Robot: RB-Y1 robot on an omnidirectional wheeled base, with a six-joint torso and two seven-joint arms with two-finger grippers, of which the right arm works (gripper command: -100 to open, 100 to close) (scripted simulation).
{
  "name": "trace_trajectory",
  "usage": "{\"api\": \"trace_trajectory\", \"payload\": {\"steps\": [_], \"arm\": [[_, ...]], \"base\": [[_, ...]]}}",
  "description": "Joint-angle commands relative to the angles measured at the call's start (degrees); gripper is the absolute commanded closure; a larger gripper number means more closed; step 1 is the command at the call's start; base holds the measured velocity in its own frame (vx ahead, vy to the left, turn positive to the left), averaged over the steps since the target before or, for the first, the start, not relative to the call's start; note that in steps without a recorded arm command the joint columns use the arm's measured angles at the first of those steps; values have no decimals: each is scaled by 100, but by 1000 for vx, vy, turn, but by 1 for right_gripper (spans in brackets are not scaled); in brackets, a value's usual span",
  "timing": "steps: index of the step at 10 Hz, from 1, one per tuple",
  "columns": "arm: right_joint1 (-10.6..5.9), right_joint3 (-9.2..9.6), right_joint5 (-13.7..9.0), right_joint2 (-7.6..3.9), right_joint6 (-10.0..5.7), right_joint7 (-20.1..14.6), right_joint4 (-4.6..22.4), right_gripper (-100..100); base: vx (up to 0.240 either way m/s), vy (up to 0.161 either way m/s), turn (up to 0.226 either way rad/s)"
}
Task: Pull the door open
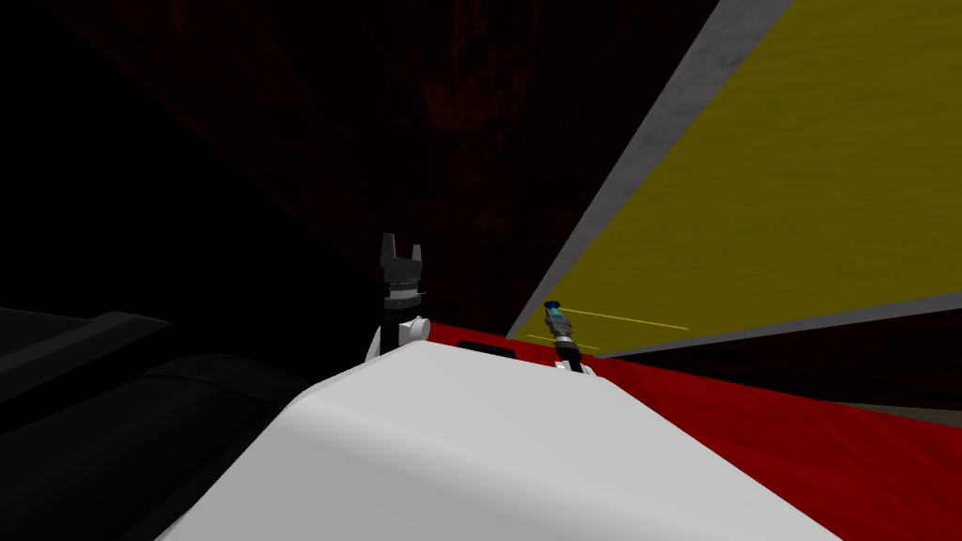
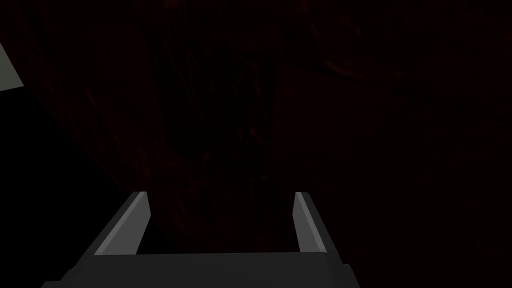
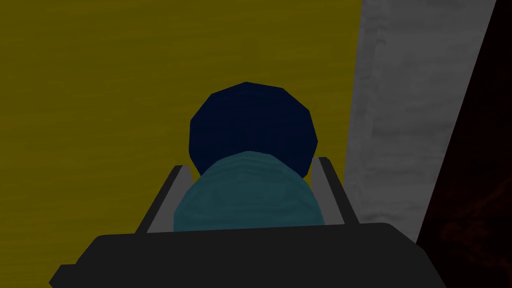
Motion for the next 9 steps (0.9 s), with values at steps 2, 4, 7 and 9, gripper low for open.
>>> {"api": "trace_trajectory", "payload": {"steps": [2, 4, 7, 9], "arm": [[5, -6, 0, -5, 3, -2, 1, 100], [5, -6, 0, -5, 3, -2, 1, 100], [4, 12, -63, -8, 20, -312, 22, 100], [-2, 23, -123, -12, 21, -584, 31, 100]], "base": [[-26, 4, 2], [-10, 0, -2], [-32, -3, 44], [-58, -12, 48]]}}
